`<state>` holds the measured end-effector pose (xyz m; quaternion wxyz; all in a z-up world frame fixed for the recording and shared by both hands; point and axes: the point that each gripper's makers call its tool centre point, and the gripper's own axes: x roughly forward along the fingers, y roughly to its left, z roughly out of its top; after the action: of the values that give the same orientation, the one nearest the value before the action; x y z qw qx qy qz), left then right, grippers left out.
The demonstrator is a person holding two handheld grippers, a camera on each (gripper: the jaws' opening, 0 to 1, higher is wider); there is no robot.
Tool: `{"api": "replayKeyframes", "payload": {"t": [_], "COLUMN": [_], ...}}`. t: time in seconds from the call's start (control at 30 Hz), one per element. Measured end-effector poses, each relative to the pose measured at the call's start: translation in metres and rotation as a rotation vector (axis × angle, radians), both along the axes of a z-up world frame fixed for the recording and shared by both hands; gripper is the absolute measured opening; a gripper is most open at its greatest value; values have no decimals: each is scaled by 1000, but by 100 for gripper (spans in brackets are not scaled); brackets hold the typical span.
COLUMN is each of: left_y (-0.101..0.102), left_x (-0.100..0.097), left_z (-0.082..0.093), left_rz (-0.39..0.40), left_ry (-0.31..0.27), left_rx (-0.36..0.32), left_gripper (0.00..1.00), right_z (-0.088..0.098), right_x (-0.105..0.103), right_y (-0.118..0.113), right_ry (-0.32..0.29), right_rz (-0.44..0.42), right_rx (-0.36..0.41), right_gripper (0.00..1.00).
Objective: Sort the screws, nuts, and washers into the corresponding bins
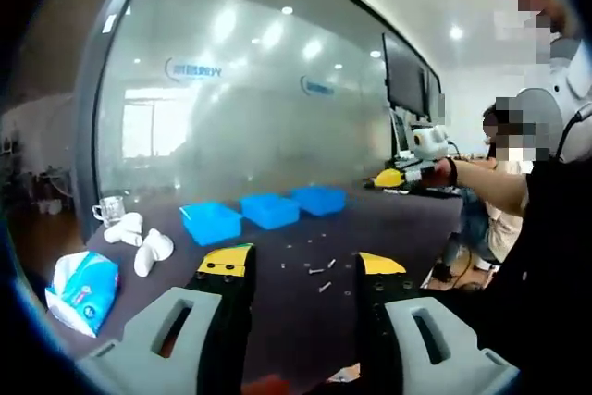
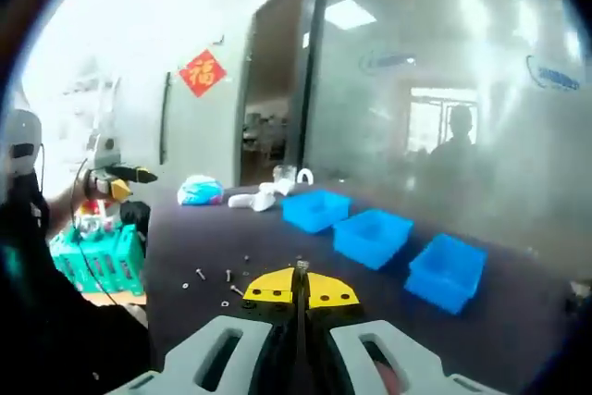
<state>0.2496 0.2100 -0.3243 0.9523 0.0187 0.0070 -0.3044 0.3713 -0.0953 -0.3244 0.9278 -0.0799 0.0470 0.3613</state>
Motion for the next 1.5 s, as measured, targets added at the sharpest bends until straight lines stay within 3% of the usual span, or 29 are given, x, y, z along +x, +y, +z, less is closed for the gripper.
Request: {"api": "replayKeyframes", "payload": {"t": [0.5,0.73,1.07,1.5], "left_y": [-12,-9,-13,-5], "left_x": [1,2,0,-7], "left_z": [2,3,-5,-14], "left_rz": [-3,7,2,36], "left_ry": [-10,-14,3,19], "left_rx": [6,-5,-10,-23], "left_gripper": [36,37,38,38], "right_z": [15,22,25,28], "right_x": [-37,-37,-4,76], "right_y": [-66,-80,-85,-65], "right_ry": [-95,-131,-127,-89], "right_rz": [-247,-317,-343,-298], "right_rx": [163,168,154,99], "right_gripper": [0,0,0,0]}}
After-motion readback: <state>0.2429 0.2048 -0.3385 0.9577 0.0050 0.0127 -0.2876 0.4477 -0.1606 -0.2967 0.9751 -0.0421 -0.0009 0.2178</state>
